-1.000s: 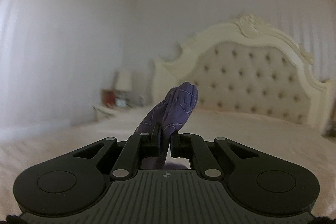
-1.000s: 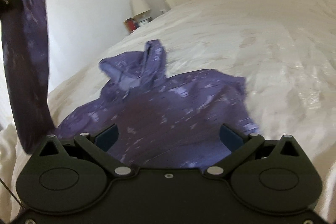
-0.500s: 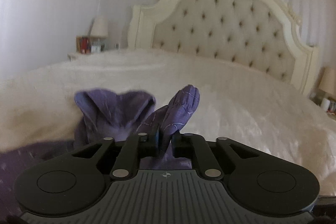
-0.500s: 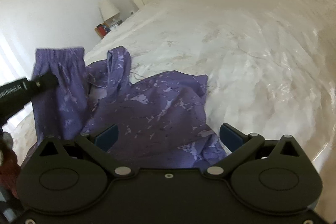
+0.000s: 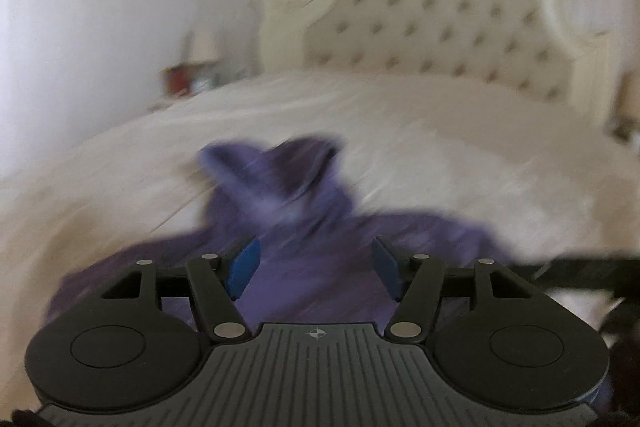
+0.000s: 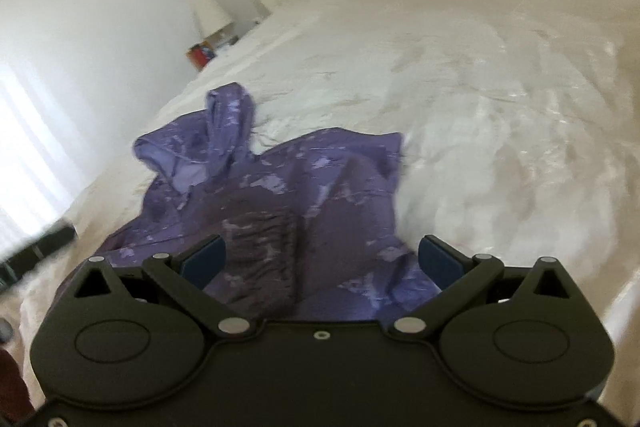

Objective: Fold large clothes

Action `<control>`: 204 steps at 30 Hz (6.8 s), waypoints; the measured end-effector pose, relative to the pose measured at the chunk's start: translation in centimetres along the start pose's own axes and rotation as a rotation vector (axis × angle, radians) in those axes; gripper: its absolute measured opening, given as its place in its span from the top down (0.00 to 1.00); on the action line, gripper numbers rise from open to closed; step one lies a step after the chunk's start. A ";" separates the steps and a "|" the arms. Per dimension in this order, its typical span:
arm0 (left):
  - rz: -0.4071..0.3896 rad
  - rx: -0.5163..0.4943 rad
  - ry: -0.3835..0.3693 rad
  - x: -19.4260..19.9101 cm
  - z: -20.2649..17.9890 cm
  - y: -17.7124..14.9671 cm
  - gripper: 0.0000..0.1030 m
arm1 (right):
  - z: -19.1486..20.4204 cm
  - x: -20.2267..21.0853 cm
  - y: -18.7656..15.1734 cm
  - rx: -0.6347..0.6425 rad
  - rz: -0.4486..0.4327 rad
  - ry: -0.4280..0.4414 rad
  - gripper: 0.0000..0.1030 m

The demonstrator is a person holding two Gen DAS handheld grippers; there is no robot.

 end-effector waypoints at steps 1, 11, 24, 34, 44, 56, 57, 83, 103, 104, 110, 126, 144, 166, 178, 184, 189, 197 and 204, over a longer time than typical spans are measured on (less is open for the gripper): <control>0.022 0.016 0.028 -0.1 1.2 -0.7 0.42 | 0.4 -0.2 -0.1 0.010 -0.003 0.010 0.00; 0.255 0.205 0.158 -2.0 10.0 -9.2 0.42 | 2.0 0.7 0.6 0.109 -0.143 -0.010 0.00; 0.212 0.170 0.134 -1.6 9.5 -10.0 0.33 | 3.7 -4.1 -2.3 0.138 -0.001 0.112 0.00; 0.213 0.161 0.120 -1.3 9.2 -9.3 0.33 | 3.9 -4.4 -2.7 0.132 0.053 0.138 0.64; 0.130 0.102 0.132 -1.1 9.4 -6.0 0.32 | 4.9 -0.4 0.6 0.273 -0.116 0.070 0.82; 0.196 0.084 0.207 -3.8 11.1 -8.7 0.25 | 3.8 -1.2 -0.5 0.304 -0.102 -0.072 0.36; 0.190 0.075 0.209 -3.8 11.0 -8.8 0.23 | 4.2 -0.8 -0.4 0.306 -0.123 -0.057 0.36; 0.171 0.071 0.170 -4.0 10.6 -9.2 0.09 | 8.5 -4.5 -6.9 0.514 0.086 0.132 0.01; 0.223 0.095 0.077 -2.2 9.5 -7.8 0.16 | 10.4 -2.3 -7.2 0.667 0.176 0.077 0.06; 0.221 0.114 0.051 -1.5 9.4 -7.2 0.16 | 10.6 -1.5 -6.7 0.670 0.171 0.090 0.06; 0.188 0.087 -0.012 0.5 9.0 -2.1 0.16 | 11.1 0.2 -2.1 0.609 0.118 0.107 0.06; 0.109 0.087 0.034 -10.5 12.1 6.0 0.25 | 12.4 -10.3 8.0 0.471 0.045 0.011 0.30; 0.126 0.056 0.096 -20.8 12.2 6.5 0.25 | 14.0 -19.3 9.6 0.474 0.026 0.013 0.30; 0.239 0.139 0.186 -21.7 17.7 2.7 0.27 | 4.5 -23.1 10.8 0.255 0.103 -0.073 0.28; 0.037 0.052 0.105 -16.2 14.8 8.0 0.27 | 8.3 -17.6 12.6 0.307 0.025 0.118 0.27; 0.197 0.132 0.070 -21.3 14.2 5.0 0.27 | 11.7 -19.7 13.8 0.334 0.025 0.134 0.27; 0.313 0.248 0.038 -23.7 15.9 1.0 0.25 | 12.7 -23.1 14.5 0.324 0.049 0.100 0.27; 0.239 0.222 0.036 -23.2 15.9 -0.3 0.23 | 11.6 -27.6 15.0 0.294 0.101 0.009 0.27; 0.221 0.230 0.030 -22.8 15.6 0.4 0.25 | 11.6 -27.7 13.7 0.313 0.112 0.007 0.91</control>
Point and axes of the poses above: each gripper's, at about its wrist camera, not at the fingertips, and x roughly against the way its jaws point, z to its left, y to its top, the point moved 9 cm from there along -x, roughly the way its jaws point, and after that the axes turned 1 degree about -x, right-handed, at the moved point
